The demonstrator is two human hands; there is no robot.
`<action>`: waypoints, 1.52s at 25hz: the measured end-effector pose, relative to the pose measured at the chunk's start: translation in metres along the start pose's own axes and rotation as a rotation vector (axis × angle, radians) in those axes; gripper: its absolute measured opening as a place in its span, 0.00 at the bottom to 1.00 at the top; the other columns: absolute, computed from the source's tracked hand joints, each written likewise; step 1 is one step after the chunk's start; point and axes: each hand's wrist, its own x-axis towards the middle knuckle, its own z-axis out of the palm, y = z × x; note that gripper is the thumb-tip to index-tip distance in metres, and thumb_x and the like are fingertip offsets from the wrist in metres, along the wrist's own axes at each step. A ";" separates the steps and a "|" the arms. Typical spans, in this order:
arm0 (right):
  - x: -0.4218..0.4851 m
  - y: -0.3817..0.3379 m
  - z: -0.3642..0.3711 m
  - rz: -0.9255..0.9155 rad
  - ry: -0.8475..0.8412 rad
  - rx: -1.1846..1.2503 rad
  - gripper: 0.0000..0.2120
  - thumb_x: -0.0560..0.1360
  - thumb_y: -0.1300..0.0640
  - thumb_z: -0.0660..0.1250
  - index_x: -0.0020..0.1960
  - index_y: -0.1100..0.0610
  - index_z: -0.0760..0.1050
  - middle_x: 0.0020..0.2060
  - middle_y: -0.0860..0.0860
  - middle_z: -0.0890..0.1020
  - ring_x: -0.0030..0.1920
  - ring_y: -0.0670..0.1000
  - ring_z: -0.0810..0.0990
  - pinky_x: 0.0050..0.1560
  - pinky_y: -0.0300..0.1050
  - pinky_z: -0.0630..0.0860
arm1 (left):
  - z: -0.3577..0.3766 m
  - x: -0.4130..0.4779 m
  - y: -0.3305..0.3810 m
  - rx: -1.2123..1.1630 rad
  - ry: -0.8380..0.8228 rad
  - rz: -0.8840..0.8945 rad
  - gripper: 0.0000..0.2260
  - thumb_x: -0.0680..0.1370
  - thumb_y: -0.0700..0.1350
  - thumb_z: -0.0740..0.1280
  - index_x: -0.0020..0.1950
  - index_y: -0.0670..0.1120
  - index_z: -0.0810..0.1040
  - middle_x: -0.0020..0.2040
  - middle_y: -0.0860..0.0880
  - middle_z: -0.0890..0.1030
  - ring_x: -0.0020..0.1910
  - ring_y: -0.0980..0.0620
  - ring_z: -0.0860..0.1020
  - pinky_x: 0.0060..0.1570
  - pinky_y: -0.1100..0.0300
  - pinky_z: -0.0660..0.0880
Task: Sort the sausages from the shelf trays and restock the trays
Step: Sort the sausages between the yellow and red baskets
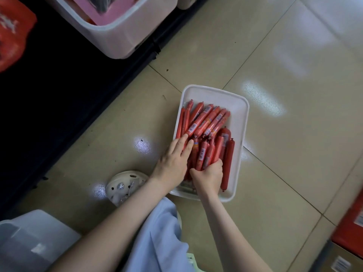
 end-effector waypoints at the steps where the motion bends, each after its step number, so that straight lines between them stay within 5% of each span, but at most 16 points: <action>1: -0.002 0.003 -0.006 0.046 -0.076 0.146 0.21 0.64 0.58 0.71 0.54 0.58 0.70 0.45 0.57 0.81 0.44 0.56 0.81 0.44 0.48 0.78 | 0.000 0.001 0.006 -0.179 -0.032 -0.092 0.28 0.68 0.37 0.72 0.68 0.38 0.71 0.67 0.39 0.72 0.65 0.41 0.70 0.65 0.48 0.69; 5: -0.011 -0.003 -0.039 -0.005 -0.440 0.515 0.08 0.70 0.60 0.68 0.47 0.62 0.75 0.35 0.69 0.79 0.24 0.56 0.75 0.20 0.37 0.67 | -0.014 0.013 0.027 -1.012 -0.351 -0.707 0.33 0.71 0.52 0.73 0.73 0.46 0.64 0.69 0.47 0.70 0.64 0.50 0.74 0.66 0.55 0.69; 7: -0.016 -0.017 -0.051 -0.130 -0.612 0.540 0.09 0.71 0.61 0.66 0.51 0.63 0.74 0.30 0.67 0.79 0.21 0.56 0.74 0.17 0.38 0.65 | -0.024 0.019 0.030 -1.376 -0.502 -0.833 0.29 0.68 0.59 0.74 0.65 0.50 0.74 0.60 0.49 0.80 0.58 0.51 0.79 0.62 0.50 0.73; 9: -0.020 -0.031 -0.056 -0.181 -0.726 0.633 0.13 0.72 0.61 0.66 0.56 0.59 0.73 0.34 0.62 0.81 0.29 0.60 0.79 0.23 0.49 0.75 | -0.041 0.026 0.030 -1.560 -0.484 -0.910 0.17 0.71 0.53 0.72 0.57 0.51 0.77 0.51 0.51 0.84 0.52 0.52 0.81 0.54 0.54 0.78; 11: -0.021 -0.041 -0.059 -0.142 -0.793 0.747 0.17 0.71 0.62 0.67 0.60 0.57 0.72 0.43 0.59 0.82 0.44 0.63 0.81 0.44 0.63 0.78 | -0.056 0.030 0.027 -1.599 -0.428 -0.906 0.12 0.74 0.45 0.70 0.57 0.51 0.77 0.49 0.50 0.84 0.51 0.51 0.82 0.52 0.56 0.78; 13: -0.025 -0.053 -0.066 -0.102 -0.845 0.831 0.19 0.70 0.65 0.68 0.60 0.59 0.73 0.47 0.59 0.82 0.50 0.62 0.80 0.52 0.60 0.78 | -0.075 0.032 0.025 -1.635 -0.401 -0.888 0.11 0.75 0.42 0.69 0.56 0.50 0.77 0.48 0.49 0.84 0.50 0.49 0.81 0.55 0.53 0.77; 20: -0.099 -0.133 -0.147 -0.193 -0.984 0.923 0.18 0.71 0.68 0.66 0.61 0.66 0.73 0.49 0.65 0.81 0.46 0.62 0.83 0.48 0.58 0.80 | -0.216 0.010 0.045 -1.730 -0.144 -0.772 0.13 0.76 0.39 0.66 0.59 0.47 0.76 0.49 0.44 0.83 0.47 0.47 0.82 0.53 0.49 0.78; 25: -0.193 -0.165 -0.221 -0.393 -1.094 0.832 0.11 0.68 0.68 0.68 0.51 0.65 0.79 0.45 0.65 0.83 0.42 0.61 0.84 0.45 0.57 0.82 | -0.321 -0.047 0.095 -1.635 0.075 -0.625 0.14 0.77 0.36 0.64 0.62 0.44 0.74 0.52 0.42 0.82 0.47 0.46 0.81 0.51 0.49 0.78; 30: -0.288 -0.175 -0.263 -0.682 -1.123 0.678 0.09 0.72 0.69 0.66 0.52 0.66 0.77 0.43 0.62 0.83 0.38 0.57 0.83 0.39 0.50 0.82 | -0.400 -0.125 0.134 -1.587 0.294 -0.535 0.12 0.78 0.36 0.64 0.60 0.46 0.75 0.50 0.44 0.83 0.48 0.46 0.82 0.53 0.47 0.78; 38: -0.446 -0.168 -0.233 -0.855 -1.349 0.451 0.13 0.75 0.69 0.65 0.59 0.65 0.75 0.50 0.63 0.82 0.49 0.60 0.83 0.47 0.52 0.81 | -0.463 -0.291 0.131 -1.541 0.686 -0.582 0.15 0.77 0.40 0.67 0.63 0.47 0.74 0.57 0.41 0.81 0.55 0.43 0.80 0.54 0.44 0.77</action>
